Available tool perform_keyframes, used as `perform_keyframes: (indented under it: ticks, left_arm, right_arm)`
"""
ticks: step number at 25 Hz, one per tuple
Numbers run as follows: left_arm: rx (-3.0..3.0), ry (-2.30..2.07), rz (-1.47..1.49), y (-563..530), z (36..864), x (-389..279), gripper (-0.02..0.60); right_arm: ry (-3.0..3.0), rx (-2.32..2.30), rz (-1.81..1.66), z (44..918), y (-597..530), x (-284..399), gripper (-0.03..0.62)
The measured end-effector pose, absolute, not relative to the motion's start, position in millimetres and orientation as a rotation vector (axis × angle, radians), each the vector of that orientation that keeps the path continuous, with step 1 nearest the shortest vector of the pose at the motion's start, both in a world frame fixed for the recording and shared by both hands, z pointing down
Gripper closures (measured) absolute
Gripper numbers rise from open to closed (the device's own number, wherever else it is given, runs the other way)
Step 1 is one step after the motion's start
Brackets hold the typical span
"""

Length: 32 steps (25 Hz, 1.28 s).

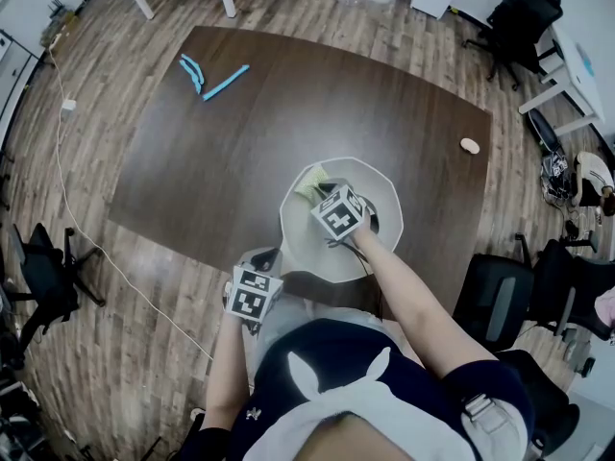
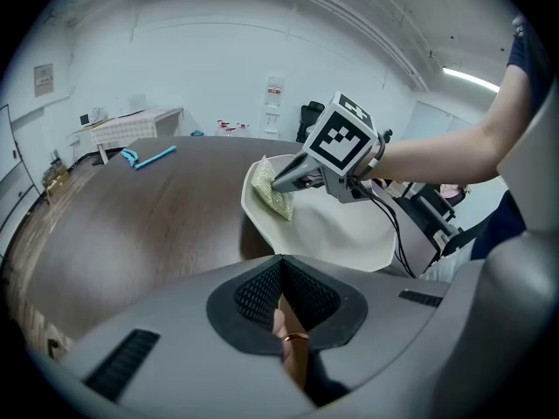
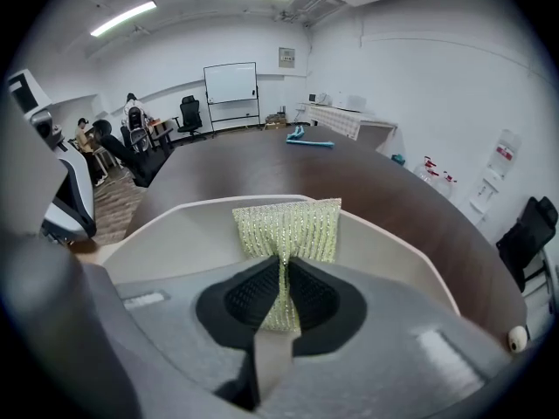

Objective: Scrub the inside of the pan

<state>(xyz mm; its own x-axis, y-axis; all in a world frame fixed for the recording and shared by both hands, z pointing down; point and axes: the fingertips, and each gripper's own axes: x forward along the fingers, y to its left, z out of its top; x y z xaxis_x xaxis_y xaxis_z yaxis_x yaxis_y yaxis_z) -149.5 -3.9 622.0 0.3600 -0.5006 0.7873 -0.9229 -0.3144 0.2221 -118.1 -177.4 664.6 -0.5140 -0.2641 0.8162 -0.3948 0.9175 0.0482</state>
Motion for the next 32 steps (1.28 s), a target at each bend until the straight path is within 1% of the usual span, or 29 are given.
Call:
perform_keyframes:
  ticks: [21,32]
  left_arm:
    - [1.947,-1.244,0.818,-3.9,622.5,-150.1,0.578]
    - [1.953,-1.258,0.837,-5.9,622.4,-150.6,0.578]
  right_arm:
    - [-2.002,0.702,0.148,666.9,-223.7,-54.7,0.559]
    - [-1.907,0.719,0.082,669.2,-223.9,-30.6,0.559]
